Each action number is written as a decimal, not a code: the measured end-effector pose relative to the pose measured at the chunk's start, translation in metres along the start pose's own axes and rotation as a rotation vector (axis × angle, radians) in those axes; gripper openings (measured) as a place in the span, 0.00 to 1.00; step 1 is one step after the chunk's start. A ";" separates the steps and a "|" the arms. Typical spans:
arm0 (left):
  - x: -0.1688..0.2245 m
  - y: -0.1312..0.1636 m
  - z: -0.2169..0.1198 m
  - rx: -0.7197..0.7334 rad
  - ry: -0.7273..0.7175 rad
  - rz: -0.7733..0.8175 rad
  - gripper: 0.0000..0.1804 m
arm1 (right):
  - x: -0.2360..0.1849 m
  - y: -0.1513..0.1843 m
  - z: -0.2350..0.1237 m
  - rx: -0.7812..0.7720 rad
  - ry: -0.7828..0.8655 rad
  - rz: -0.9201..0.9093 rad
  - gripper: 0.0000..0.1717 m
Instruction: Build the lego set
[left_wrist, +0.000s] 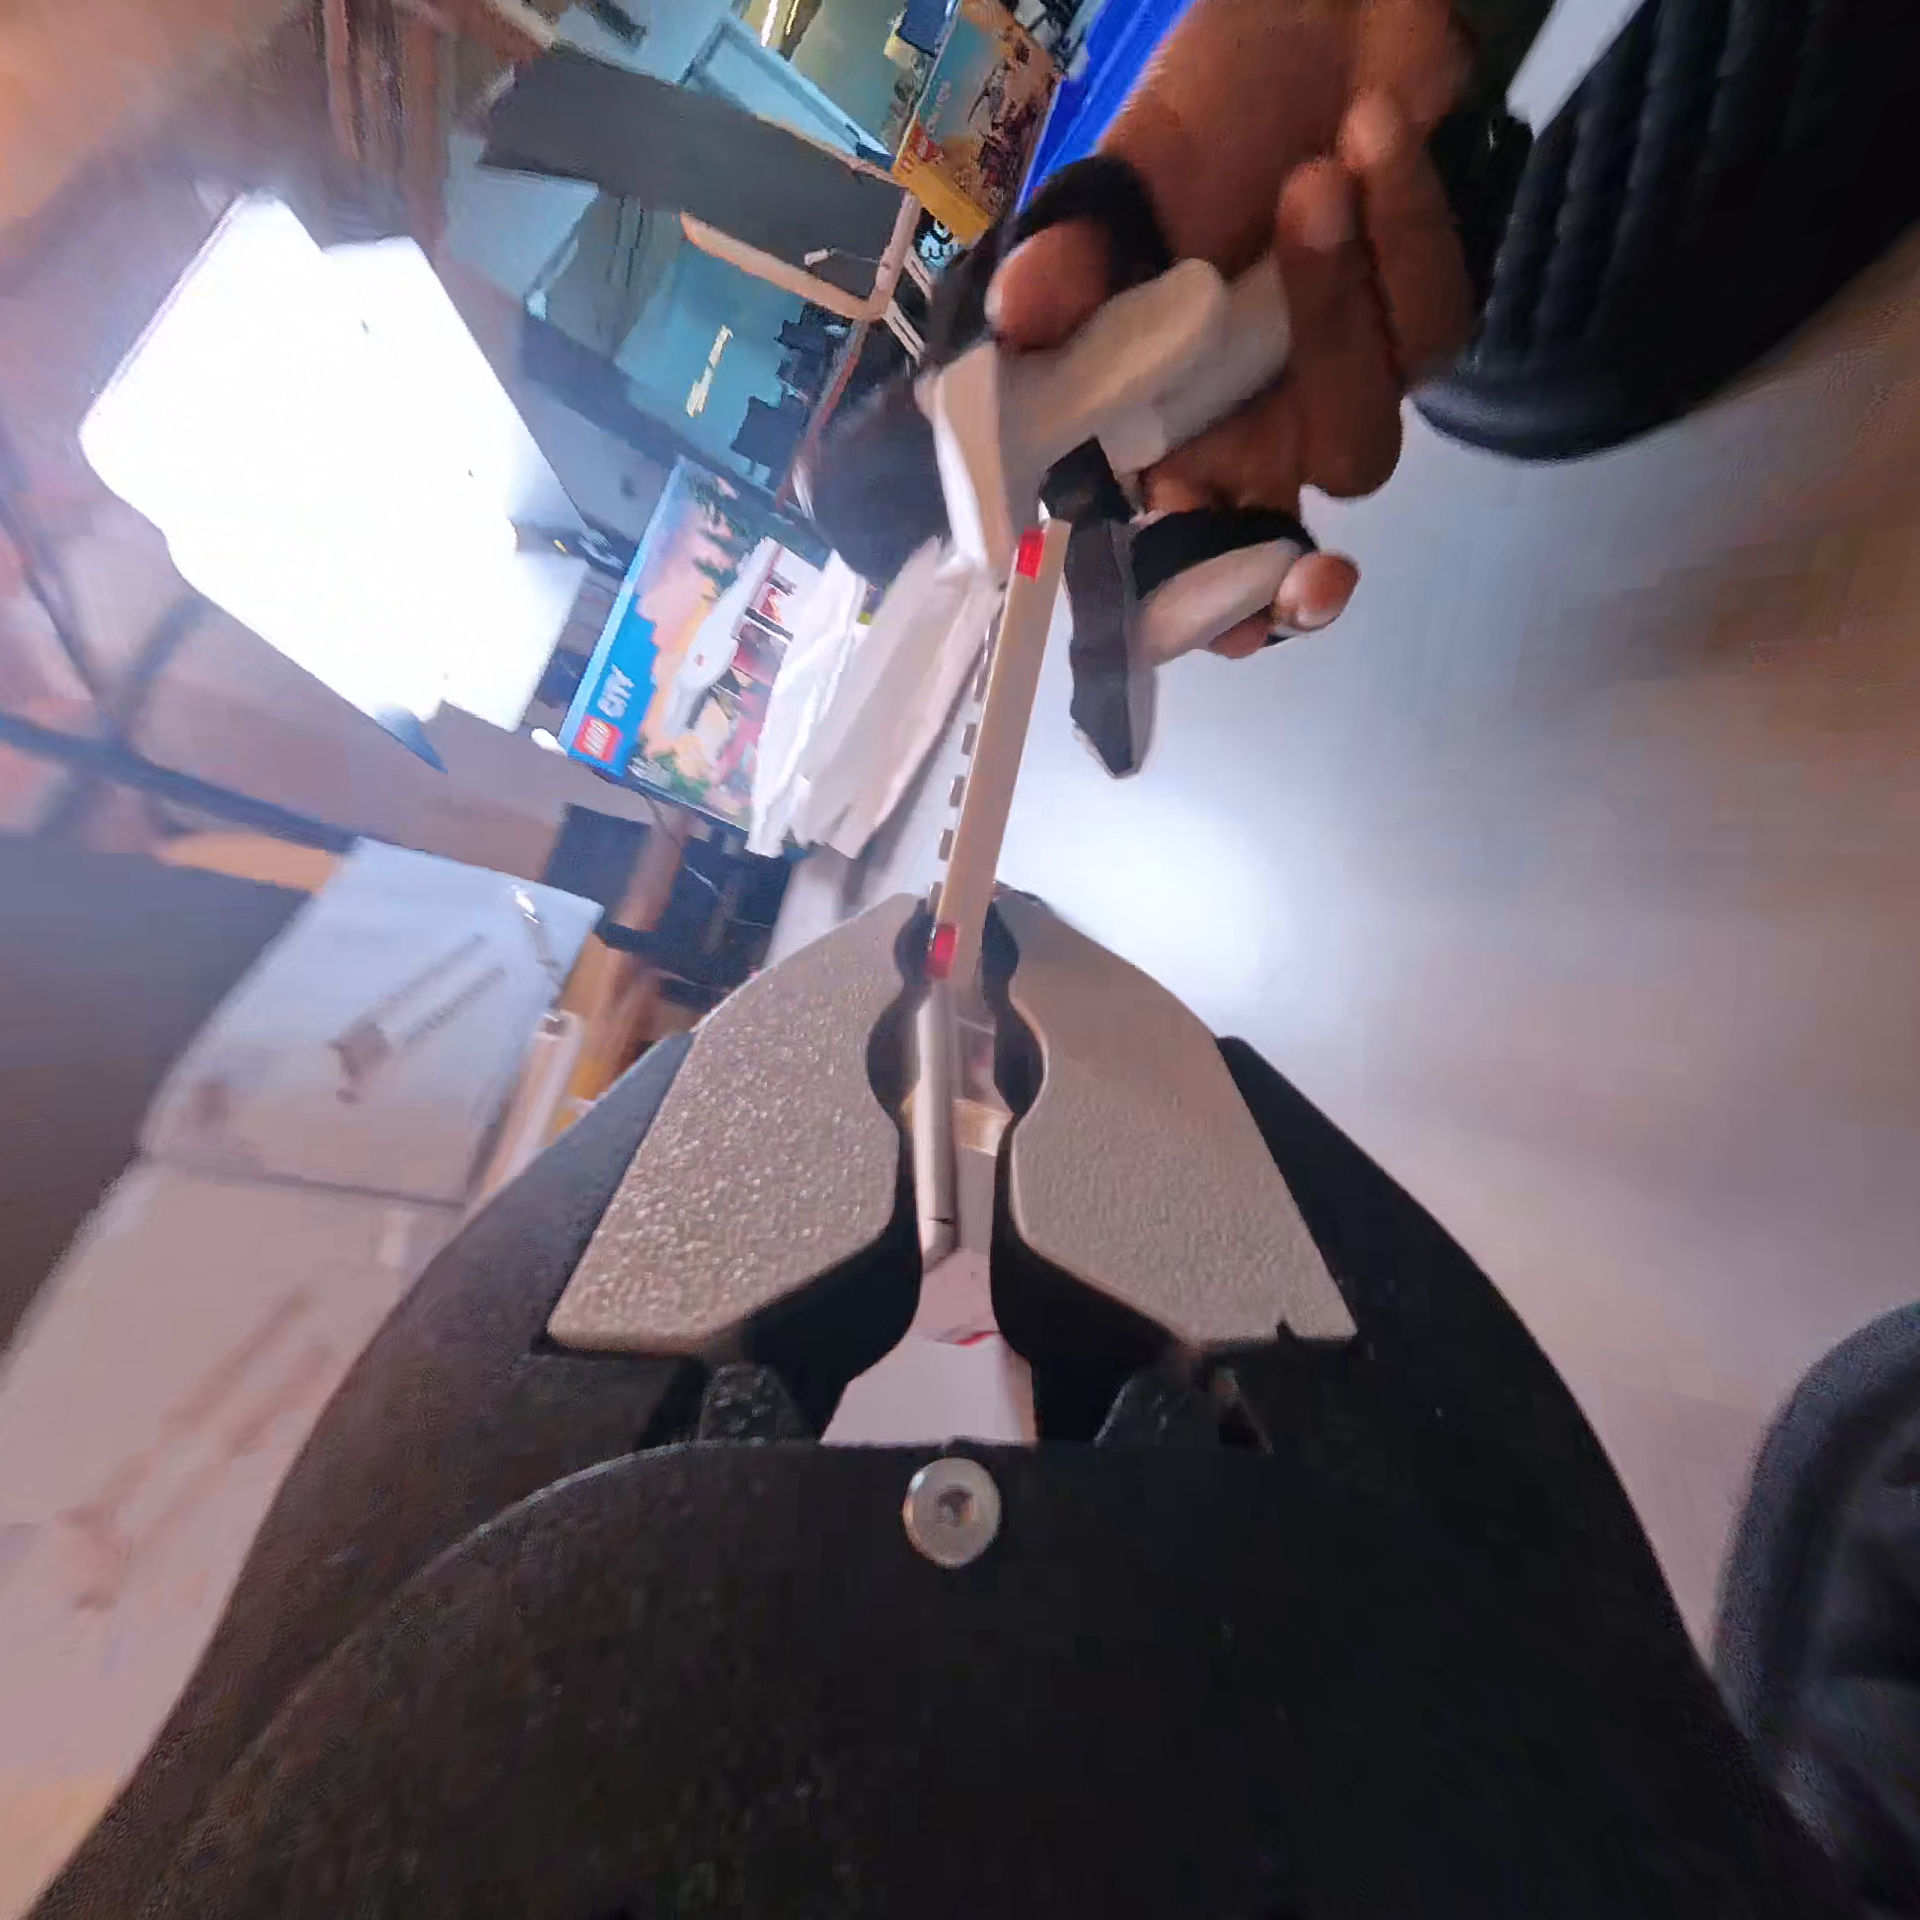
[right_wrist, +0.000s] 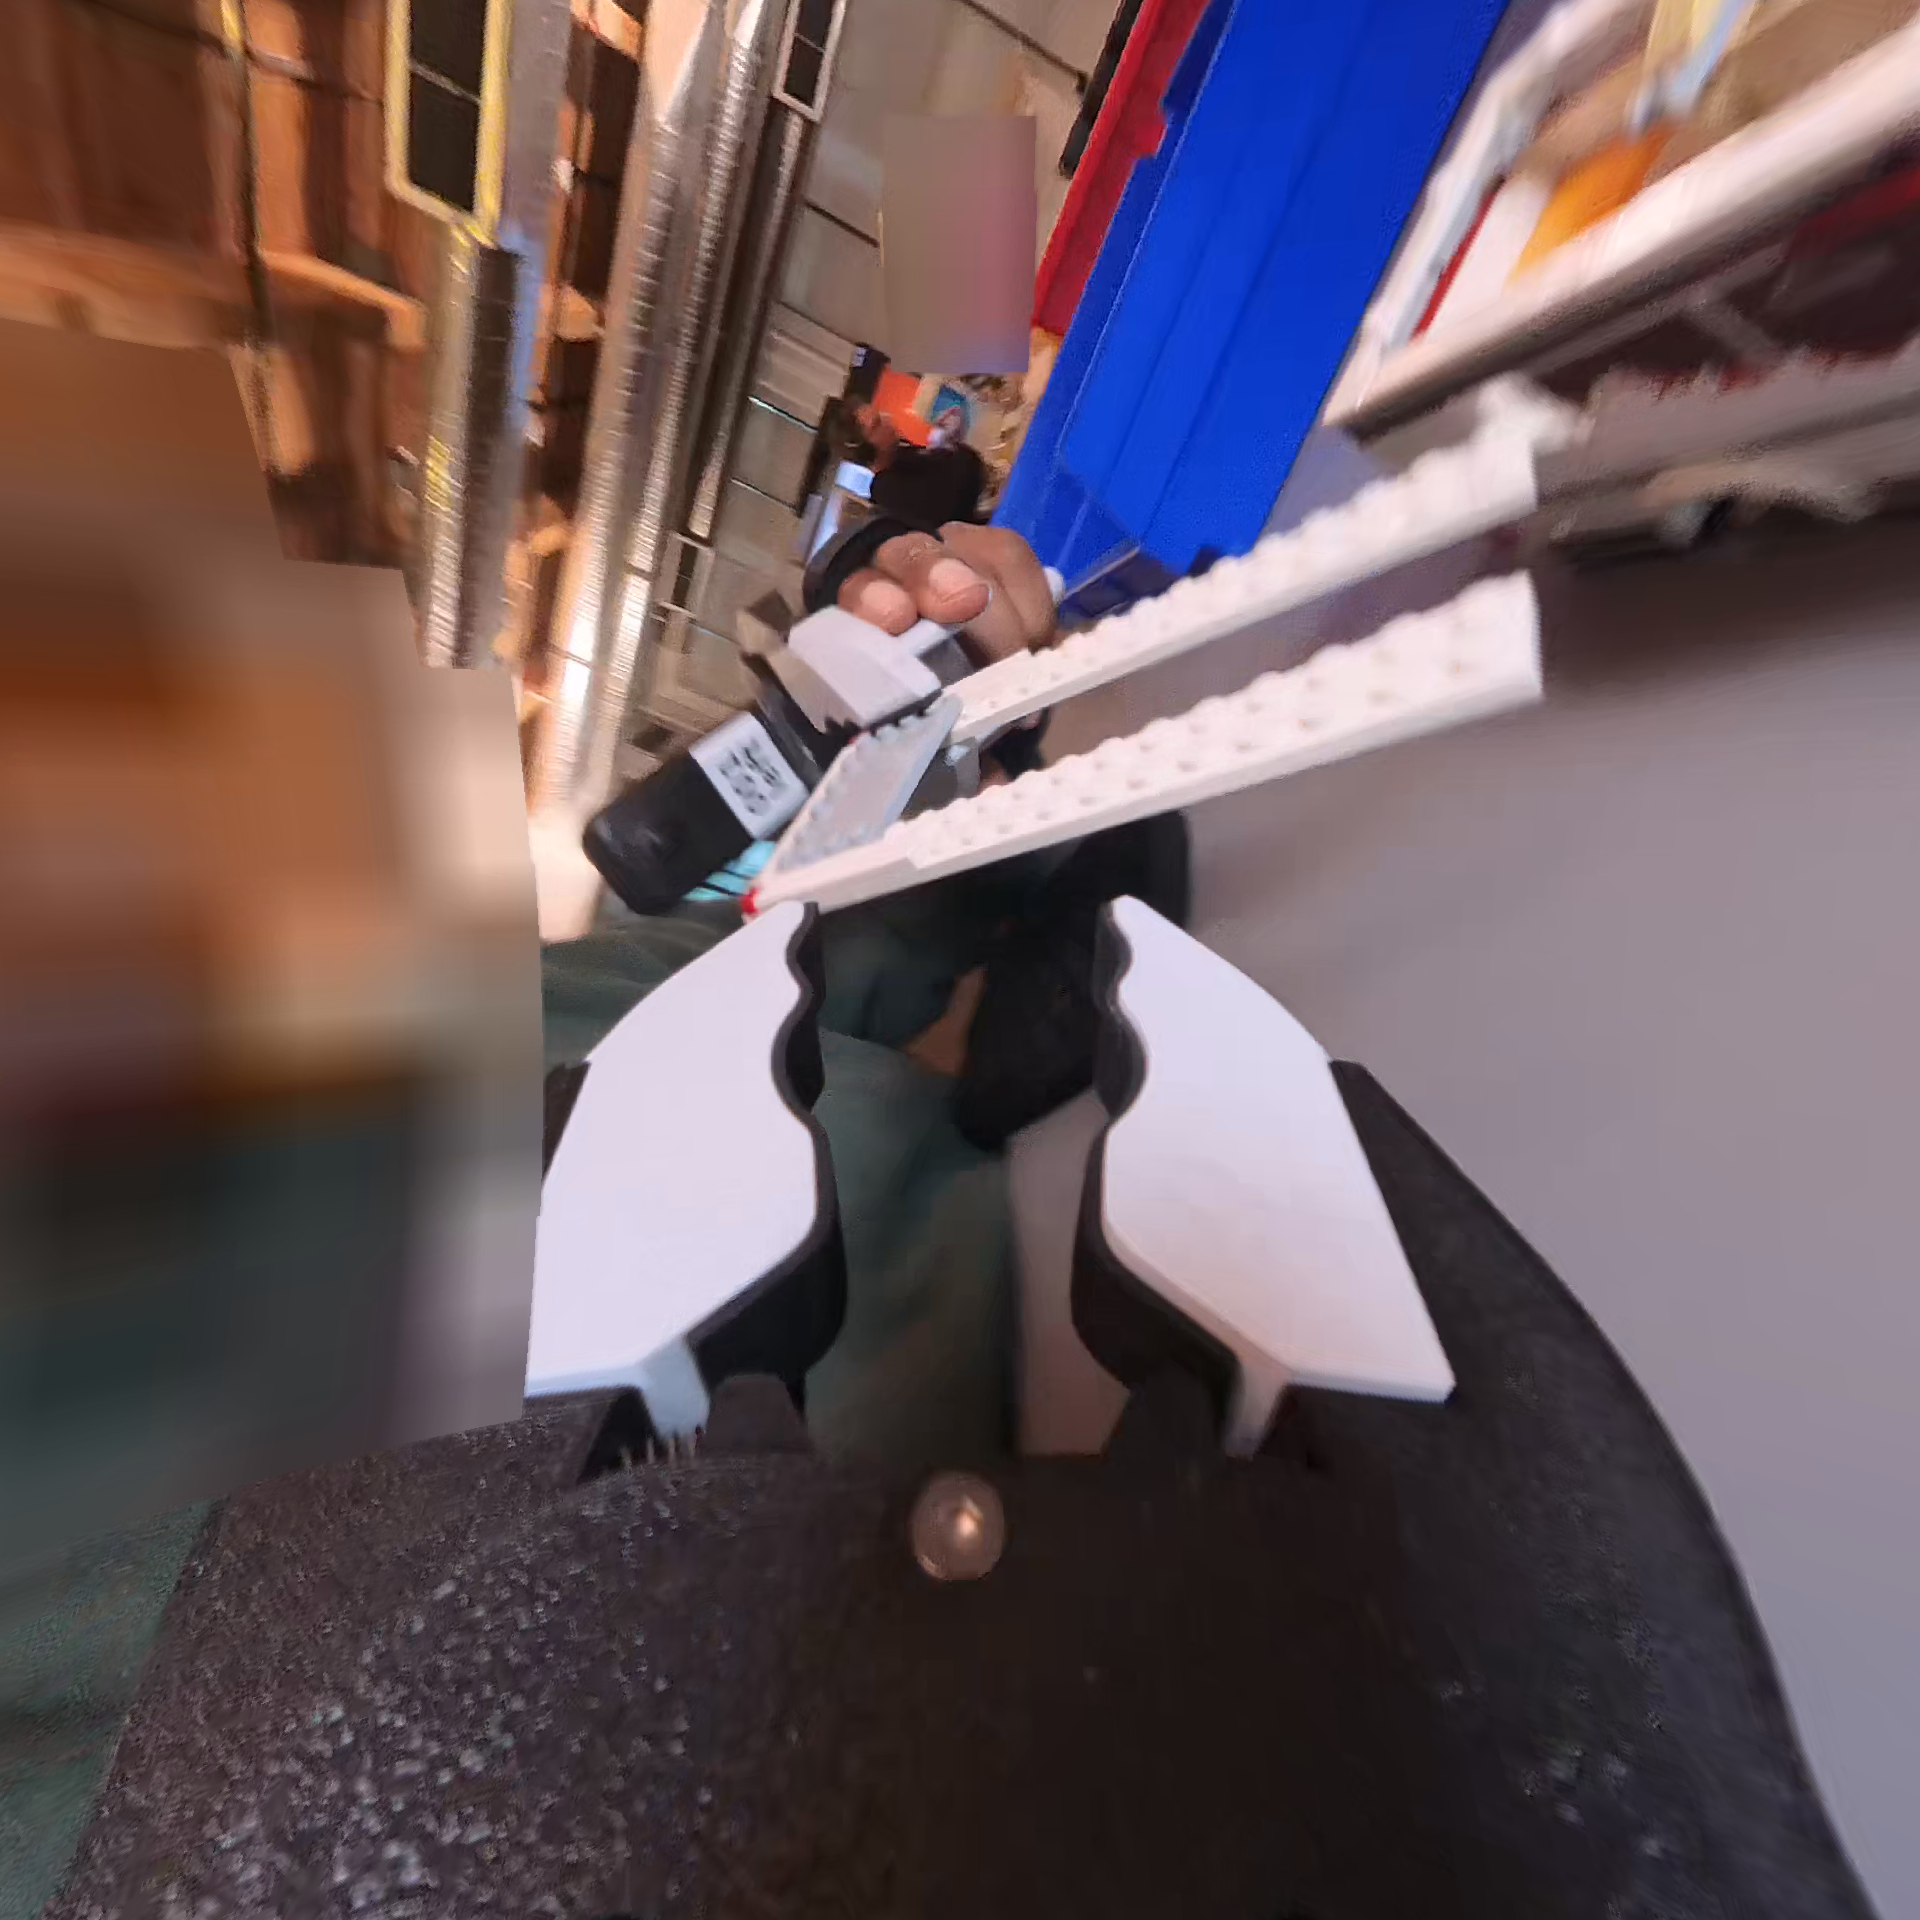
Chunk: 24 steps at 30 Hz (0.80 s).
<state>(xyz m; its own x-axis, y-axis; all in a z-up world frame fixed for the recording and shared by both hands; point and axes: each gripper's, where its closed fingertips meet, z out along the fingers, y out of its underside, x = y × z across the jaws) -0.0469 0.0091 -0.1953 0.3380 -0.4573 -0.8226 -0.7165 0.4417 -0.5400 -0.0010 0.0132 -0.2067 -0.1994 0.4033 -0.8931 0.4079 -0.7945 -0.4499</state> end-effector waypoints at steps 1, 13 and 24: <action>0.001 0.002 0.000 -0.004 0.021 -0.071 0.05 | 0.002 -0.001 -0.005 -0.010 0.076 -0.163 0.29; 0.021 -0.003 0.022 -0.064 0.211 -0.262 0.05 | -0.022 0.012 0.011 -0.247 0.559 -1.628 0.13; 0.025 -0.014 0.017 -0.062 0.229 -0.275 0.06 | -0.030 0.009 0.012 -0.152 0.538 -1.616 0.05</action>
<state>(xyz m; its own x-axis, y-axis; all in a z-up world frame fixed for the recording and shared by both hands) -0.0185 0.0046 -0.2117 0.3826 -0.7168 -0.5829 -0.6560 0.2335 -0.7177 -0.0022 -0.0114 -0.1834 -0.1771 0.8143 0.5527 0.1892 0.5793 -0.7929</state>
